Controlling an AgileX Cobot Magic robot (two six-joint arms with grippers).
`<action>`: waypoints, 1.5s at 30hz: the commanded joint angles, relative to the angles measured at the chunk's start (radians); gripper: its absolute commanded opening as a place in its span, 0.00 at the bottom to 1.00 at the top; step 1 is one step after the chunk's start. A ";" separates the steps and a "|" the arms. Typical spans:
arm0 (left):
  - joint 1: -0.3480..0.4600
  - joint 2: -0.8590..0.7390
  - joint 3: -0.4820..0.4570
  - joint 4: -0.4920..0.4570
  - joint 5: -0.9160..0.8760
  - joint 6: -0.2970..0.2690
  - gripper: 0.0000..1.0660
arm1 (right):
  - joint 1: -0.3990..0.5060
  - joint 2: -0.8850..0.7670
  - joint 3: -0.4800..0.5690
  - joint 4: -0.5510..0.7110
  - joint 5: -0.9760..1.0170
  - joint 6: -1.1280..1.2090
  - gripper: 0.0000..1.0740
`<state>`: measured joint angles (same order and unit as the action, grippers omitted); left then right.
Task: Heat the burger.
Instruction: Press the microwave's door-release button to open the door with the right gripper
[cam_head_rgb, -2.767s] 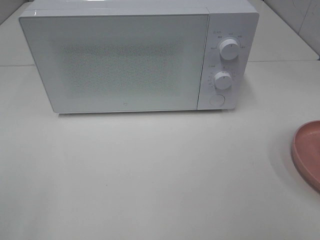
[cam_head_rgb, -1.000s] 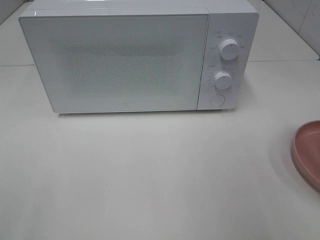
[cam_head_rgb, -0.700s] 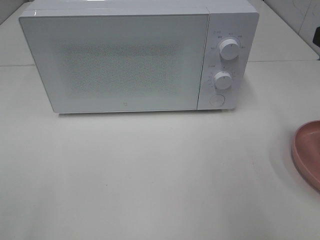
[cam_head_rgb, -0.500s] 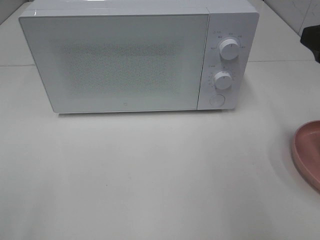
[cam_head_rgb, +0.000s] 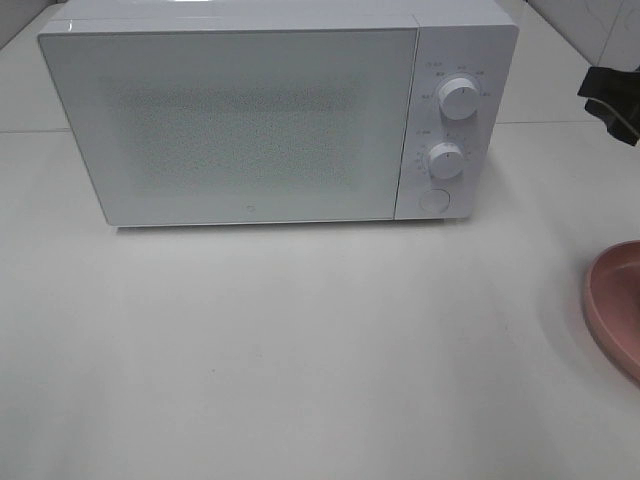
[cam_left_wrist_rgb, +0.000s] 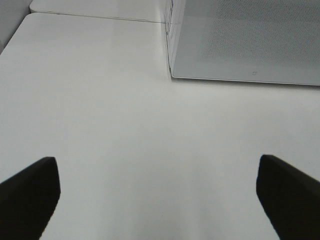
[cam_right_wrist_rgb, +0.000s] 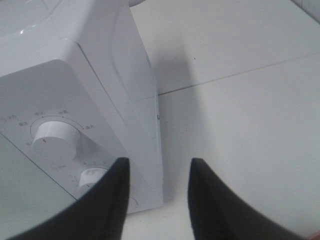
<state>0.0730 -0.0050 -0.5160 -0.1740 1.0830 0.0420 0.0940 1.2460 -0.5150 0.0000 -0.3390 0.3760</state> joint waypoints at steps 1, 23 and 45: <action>0.002 -0.016 0.000 -0.002 -0.017 -0.002 0.94 | 0.002 0.036 -0.005 0.000 -0.031 0.214 0.05; 0.002 -0.016 0.000 -0.002 -0.017 -0.002 0.94 | 0.117 0.107 0.102 0.007 -0.271 0.916 0.00; 0.002 -0.016 0.000 -0.002 -0.017 -0.002 0.94 | 0.454 0.505 0.090 0.469 -0.657 0.960 0.00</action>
<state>0.0730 -0.0050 -0.5160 -0.1740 1.0820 0.0420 0.5360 1.7350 -0.4110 0.4440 -0.9750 1.3270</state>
